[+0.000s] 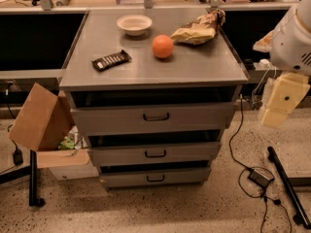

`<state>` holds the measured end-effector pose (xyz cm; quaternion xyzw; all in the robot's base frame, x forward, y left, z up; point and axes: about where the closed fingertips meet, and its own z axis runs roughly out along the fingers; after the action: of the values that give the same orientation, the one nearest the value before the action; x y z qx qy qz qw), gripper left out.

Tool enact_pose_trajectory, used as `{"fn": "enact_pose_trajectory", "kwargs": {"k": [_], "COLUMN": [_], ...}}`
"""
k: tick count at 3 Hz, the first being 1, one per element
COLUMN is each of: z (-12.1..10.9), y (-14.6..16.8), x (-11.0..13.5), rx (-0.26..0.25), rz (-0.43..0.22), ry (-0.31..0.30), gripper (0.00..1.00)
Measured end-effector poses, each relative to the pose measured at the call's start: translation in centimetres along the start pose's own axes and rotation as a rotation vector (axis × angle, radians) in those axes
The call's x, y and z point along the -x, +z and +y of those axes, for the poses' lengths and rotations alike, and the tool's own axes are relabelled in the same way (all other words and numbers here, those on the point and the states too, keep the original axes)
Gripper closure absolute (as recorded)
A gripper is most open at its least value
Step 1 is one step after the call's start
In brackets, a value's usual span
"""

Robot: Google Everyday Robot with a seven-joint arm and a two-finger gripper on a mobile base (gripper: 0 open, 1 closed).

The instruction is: Open middle drawer

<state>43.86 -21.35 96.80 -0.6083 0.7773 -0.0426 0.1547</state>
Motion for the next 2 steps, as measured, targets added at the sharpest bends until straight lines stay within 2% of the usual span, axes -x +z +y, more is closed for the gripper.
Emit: {"fn": "enact_pose_trajectory", "kwargs": {"k": [1, 2], "z": [1.9, 5.2], "y": [4.0, 10.0], "x": [0.4, 0.6], "rx": [0.038, 0.106], "rz": [0.0, -0.018], "ry": [-0.057, -0.124], "gripper": [0.0, 0.0]}}
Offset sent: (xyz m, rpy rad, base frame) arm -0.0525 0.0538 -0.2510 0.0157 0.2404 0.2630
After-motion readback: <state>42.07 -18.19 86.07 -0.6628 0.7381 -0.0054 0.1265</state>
